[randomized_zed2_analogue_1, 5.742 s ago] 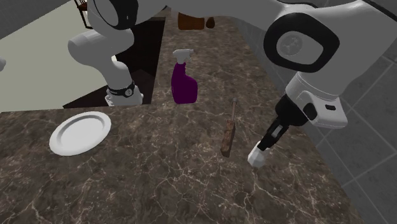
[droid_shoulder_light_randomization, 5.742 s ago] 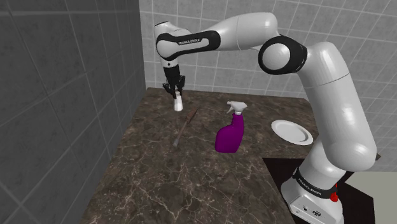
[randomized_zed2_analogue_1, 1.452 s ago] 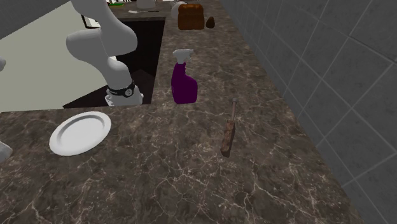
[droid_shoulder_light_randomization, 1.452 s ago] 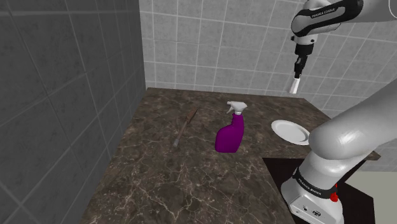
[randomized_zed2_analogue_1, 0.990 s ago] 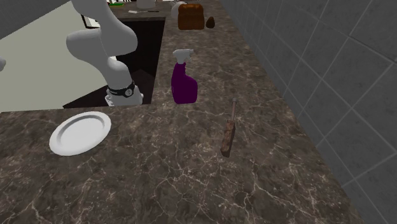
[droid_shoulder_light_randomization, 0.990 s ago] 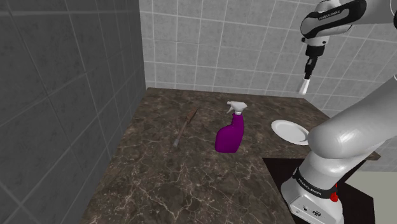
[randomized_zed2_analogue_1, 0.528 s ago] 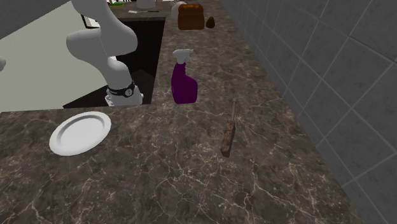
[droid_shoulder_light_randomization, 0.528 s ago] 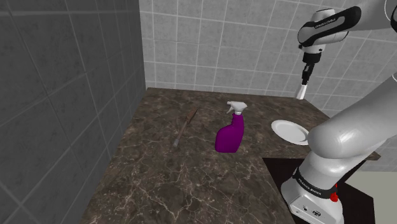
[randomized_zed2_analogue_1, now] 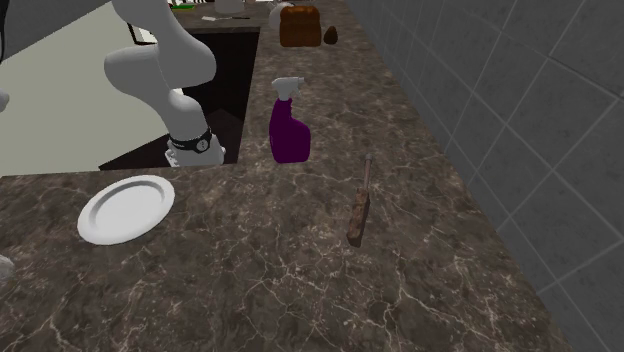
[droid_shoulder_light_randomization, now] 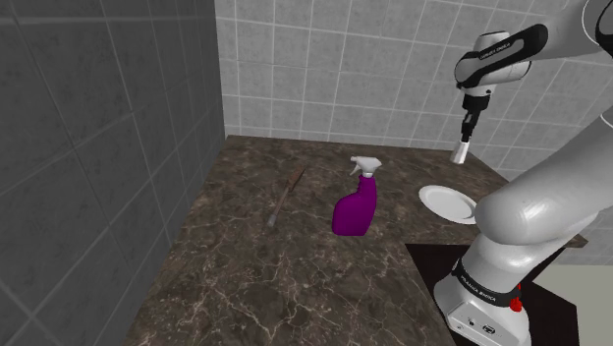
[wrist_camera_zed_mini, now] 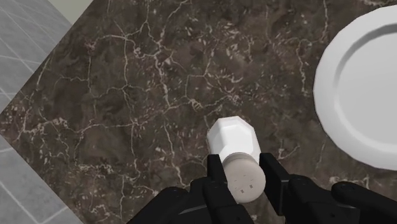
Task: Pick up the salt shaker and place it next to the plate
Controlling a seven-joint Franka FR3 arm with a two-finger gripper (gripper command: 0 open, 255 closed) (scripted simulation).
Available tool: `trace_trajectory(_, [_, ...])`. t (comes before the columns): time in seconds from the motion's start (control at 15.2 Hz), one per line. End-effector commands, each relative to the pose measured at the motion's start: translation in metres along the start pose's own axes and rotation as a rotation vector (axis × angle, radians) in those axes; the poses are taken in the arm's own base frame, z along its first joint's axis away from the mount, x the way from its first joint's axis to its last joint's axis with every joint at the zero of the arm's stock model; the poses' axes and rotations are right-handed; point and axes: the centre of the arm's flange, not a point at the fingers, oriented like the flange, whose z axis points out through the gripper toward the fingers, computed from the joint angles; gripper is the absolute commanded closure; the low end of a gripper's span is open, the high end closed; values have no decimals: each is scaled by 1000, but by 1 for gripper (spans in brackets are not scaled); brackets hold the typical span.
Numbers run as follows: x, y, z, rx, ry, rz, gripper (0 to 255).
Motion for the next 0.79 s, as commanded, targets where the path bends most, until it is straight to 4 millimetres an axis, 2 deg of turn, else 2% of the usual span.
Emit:
trace_trajectory(0.0, [3,-3,10,0,0,0,255])
trace_trajectory(0.73, [12,-12,66,0,0,0,255])
